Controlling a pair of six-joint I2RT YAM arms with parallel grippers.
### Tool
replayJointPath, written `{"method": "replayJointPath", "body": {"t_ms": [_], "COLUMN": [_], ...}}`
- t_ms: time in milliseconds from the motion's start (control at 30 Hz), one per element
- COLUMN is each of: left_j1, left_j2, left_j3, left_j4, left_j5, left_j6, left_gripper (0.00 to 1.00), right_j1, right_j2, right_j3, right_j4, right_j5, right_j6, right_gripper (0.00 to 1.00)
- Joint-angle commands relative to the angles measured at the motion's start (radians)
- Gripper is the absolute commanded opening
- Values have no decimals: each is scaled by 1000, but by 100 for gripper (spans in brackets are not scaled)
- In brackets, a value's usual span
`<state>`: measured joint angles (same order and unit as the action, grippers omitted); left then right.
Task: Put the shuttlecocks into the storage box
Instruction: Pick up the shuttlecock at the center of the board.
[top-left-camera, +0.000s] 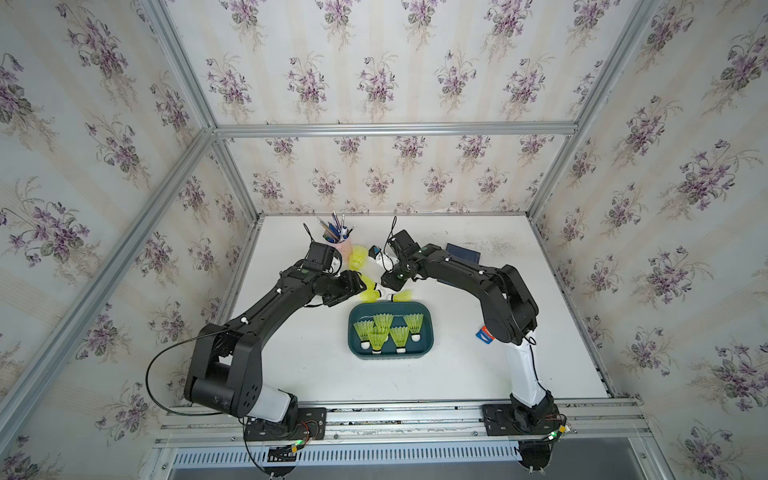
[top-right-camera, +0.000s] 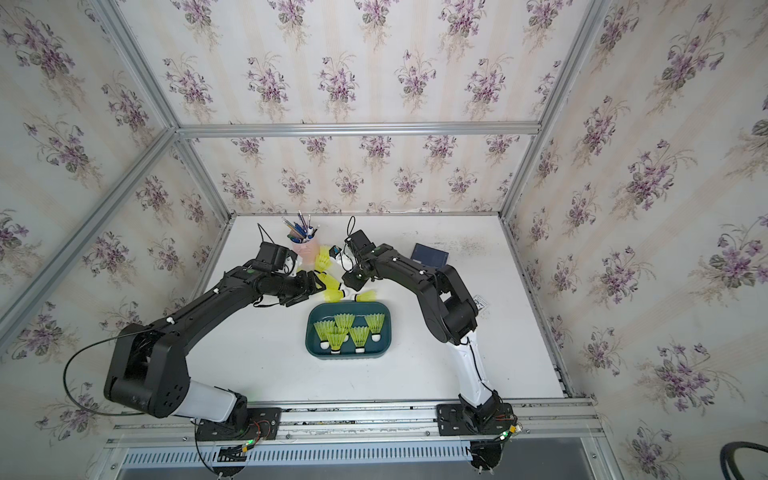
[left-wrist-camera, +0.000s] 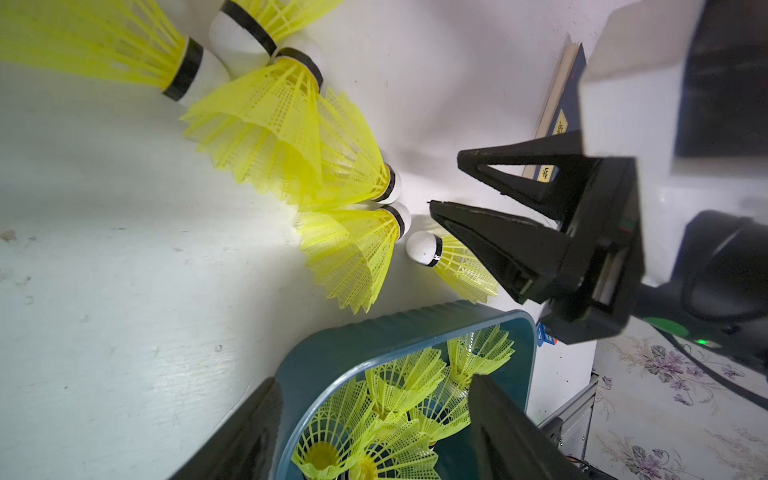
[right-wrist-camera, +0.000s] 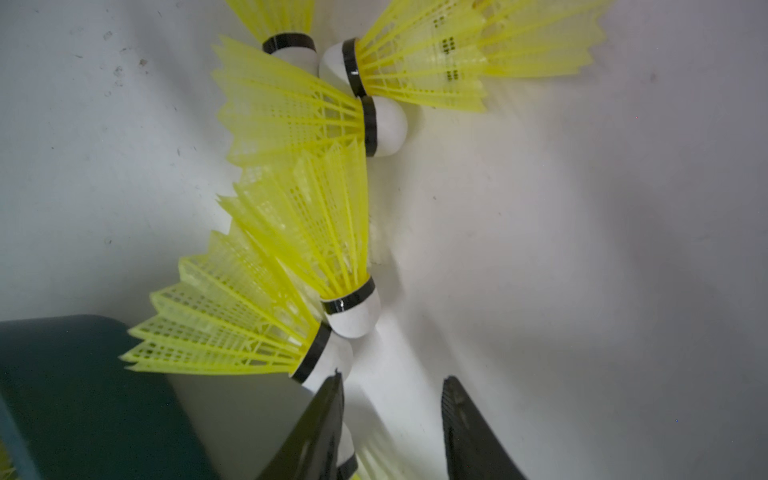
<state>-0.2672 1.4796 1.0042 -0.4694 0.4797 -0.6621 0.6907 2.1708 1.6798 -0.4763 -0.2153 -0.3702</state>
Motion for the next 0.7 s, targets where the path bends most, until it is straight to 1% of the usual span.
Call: {"method": "replayJointPath", "body": {"t_ms": [0,367,500,667], "left_j1": [3,6,6,7], "left_j2": [-15,-19,-13,-9], "left_j3": [-7,-8,-4,-1], "left_j4": [-7,-23,-15,-17], "left_j5": [-13,-5,5,10], "left_j6": [-11,8,7,11], "left_gripper": [74,74,74,74], "right_j1": [2,11,11,17], "right_j2": [29,76,105,124], "right_j3": [29,63,94,97], "right_j4": [8,1,-10,-12], "right_j5": [-62,-72,-75,-73], "right_j6": [-48,-44,-33,-20], "right_gripper": [45,48,48,48]}}
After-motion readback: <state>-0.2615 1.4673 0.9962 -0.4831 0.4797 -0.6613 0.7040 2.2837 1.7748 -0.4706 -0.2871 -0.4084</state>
